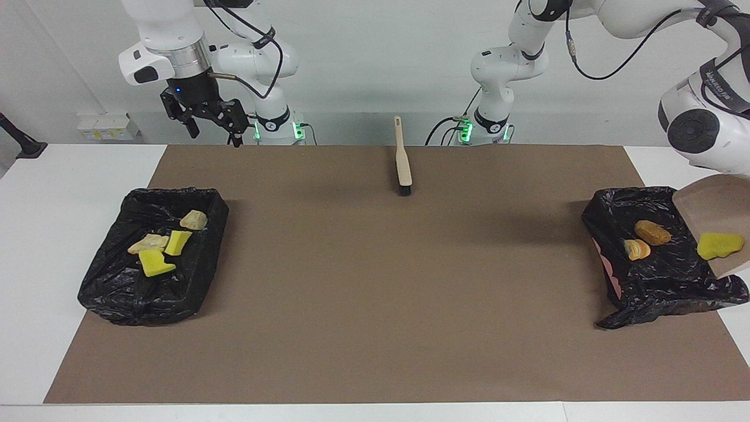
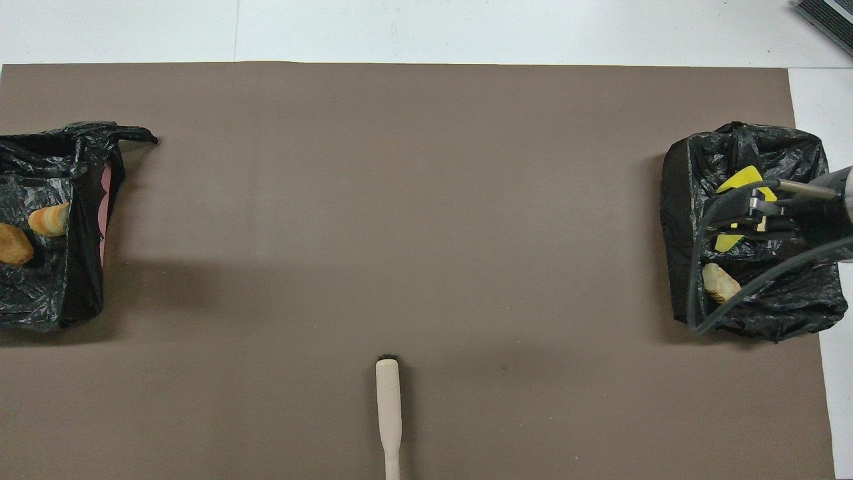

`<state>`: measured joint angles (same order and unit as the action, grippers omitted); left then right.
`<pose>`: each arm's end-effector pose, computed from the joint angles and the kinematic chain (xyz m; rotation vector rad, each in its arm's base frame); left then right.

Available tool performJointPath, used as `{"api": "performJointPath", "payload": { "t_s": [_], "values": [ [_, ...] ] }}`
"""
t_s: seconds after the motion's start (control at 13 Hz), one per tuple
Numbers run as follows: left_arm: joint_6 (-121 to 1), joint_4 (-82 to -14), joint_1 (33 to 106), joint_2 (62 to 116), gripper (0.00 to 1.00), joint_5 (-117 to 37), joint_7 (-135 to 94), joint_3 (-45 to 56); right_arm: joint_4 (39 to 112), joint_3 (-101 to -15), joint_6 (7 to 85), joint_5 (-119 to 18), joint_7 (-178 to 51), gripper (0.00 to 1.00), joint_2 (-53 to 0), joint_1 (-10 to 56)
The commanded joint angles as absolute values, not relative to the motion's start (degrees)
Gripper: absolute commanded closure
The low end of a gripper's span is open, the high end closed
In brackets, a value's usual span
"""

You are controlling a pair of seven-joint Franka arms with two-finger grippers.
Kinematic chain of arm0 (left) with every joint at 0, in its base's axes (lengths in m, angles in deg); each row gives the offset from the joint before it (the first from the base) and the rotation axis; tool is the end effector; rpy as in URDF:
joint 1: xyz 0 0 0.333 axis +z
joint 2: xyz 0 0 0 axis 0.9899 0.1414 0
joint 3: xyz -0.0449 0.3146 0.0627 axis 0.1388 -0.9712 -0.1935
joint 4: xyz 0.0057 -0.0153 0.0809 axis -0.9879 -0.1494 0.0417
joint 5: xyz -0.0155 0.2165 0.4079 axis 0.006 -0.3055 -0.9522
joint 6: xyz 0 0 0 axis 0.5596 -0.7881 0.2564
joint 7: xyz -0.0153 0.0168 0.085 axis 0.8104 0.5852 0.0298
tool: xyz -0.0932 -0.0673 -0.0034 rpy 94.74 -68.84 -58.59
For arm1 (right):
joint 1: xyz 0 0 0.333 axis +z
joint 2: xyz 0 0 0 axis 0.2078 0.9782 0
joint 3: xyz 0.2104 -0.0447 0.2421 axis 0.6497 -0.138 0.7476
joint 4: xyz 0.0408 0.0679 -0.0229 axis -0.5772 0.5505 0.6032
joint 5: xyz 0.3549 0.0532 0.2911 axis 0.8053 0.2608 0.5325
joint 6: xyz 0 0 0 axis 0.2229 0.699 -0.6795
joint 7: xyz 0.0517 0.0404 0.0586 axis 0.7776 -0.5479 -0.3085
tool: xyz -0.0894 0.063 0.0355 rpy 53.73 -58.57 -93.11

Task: Sweep and dump trash in bin

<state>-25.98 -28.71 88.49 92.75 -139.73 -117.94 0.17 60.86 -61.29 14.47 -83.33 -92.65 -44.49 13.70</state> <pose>0.7024 0.1946 0.5502 -1.3732 1.4802 1.0546 0.5991 0.0561 0.6621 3.0743 -0.4137 0.0188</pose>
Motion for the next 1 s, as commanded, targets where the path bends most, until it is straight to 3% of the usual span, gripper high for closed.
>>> {"api": "performJointPath", "payload": {
  "t_s": [0.0, 0.54, 0.92],
  "values": [
    [-23.19, -31.09, 85.39, 90.44, 1.0, -144.42, -116.2, -0.64, 59.47, -61.48, 13.51, -85.46, -91.06, 0.0, -43.55, 13.75],
    [-23.01, -27.66, 84.59, 89.04, 1.0, -148.03, -120.85, -0.91, 60.17, -61.92, 13.15, -81.77, -84.05, 0.0, -43.9, 12.17],
    [-23.97, -25.3, 83.72, 88.51, 1.0, -142.17, -122.6, -0.29, 60.26, -61.83, 14.47, -80.2, -83.68, 0.0, -43.82, 12.08]
  ]
}}
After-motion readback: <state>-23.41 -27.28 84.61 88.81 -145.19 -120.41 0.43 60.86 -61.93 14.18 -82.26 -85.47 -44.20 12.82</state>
